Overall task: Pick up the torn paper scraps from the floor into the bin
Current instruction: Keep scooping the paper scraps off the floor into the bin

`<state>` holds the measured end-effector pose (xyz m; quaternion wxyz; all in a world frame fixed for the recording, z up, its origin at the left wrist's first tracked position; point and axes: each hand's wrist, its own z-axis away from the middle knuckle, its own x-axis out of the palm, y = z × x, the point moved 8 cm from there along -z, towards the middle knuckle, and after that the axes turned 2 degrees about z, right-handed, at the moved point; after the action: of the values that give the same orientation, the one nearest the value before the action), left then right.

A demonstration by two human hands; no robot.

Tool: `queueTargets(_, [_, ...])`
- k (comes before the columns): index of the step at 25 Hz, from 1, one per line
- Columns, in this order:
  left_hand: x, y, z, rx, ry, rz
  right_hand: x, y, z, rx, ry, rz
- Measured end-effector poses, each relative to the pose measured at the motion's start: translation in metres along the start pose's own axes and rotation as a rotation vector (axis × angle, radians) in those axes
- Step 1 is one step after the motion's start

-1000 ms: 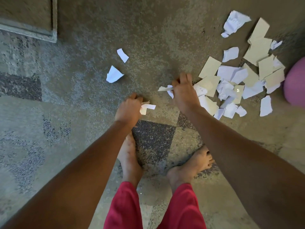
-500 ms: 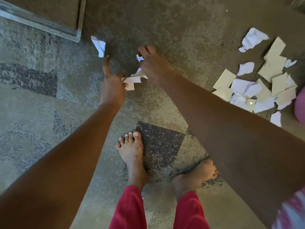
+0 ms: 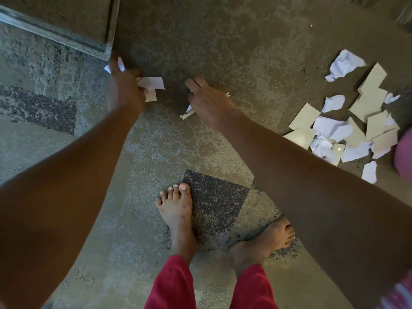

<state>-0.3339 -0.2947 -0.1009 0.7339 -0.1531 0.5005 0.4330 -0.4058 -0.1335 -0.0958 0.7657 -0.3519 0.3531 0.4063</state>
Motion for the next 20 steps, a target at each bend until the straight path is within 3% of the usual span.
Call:
queueTargets(5, [0.001, -0.012, 0.005, -0.110, 0.099, 0.092, -0.005, -0.001, 0.003, -0.004, 0.002, 0.004])
queueTargets(12, [-0.016, -0.015, -0.003, -0.118, 0.144, 0.004, -0.006, -0.003, 0.009, 0.013, 0.008, -0.024])
queueTargets(20, [-0.009, -0.009, 0.011, -0.097, 0.069, 0.001, -0.004, -0.004, 0.009, 0.034, 0.017, -0.019])
